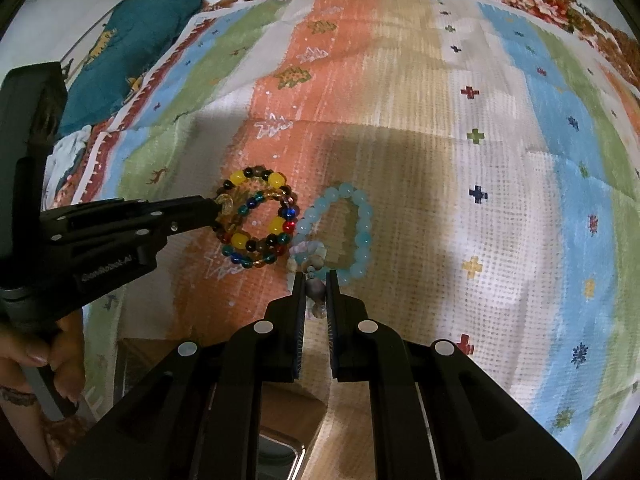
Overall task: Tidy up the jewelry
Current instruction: 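Lift both held items and carry them back over the tin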
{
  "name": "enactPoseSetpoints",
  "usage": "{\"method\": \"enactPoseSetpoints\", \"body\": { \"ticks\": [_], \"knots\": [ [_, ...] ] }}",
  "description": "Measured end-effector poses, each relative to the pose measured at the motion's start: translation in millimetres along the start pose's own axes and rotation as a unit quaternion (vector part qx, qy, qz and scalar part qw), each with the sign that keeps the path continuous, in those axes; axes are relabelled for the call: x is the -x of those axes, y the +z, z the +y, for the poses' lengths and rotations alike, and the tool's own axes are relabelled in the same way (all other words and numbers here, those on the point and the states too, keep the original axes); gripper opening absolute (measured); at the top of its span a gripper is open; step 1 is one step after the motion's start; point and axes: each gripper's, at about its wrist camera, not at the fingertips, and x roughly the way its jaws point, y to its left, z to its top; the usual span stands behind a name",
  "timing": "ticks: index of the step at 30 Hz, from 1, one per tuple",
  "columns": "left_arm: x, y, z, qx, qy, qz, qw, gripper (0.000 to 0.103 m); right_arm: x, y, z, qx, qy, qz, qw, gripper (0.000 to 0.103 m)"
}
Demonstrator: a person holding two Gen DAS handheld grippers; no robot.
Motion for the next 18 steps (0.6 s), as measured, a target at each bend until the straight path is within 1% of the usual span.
{"method": "enactPoseSetpoints", "body": {
  "ticks": [8, 12, 15, 18],
  "knots": [
    [12.0, -6.7, -4.7, 0.001, -0.007, -0.009, 0.9999, 0.01, 19.3, -2.5, 11.6, 0.011, 0.008, -0.02, 1.0, 0.011],
    [20.2, -12.0, -9.1, -0.007, 0.003, -0.019, 0.9998, 0.01, 26.9, -6.8, 15.4, 0.016, 0.006, -0.028, 0.999, 0.011],
    [26.9, -16.1, -12.2, -0.009, 0.001, -0.024, 0.9997, 0.01, 33.1, -10.0, 17.5, 0.018, 0.007, -0.036, 0.999, 0.011],
    [31.2, -21.3, -18.0, -0.02, 0.01, -0.029, 0.9993, 0.01, 38.8, -11.7, 19.4, 0.02, 0.008, -0.042, 0.999, 0.011]
  ]
}}
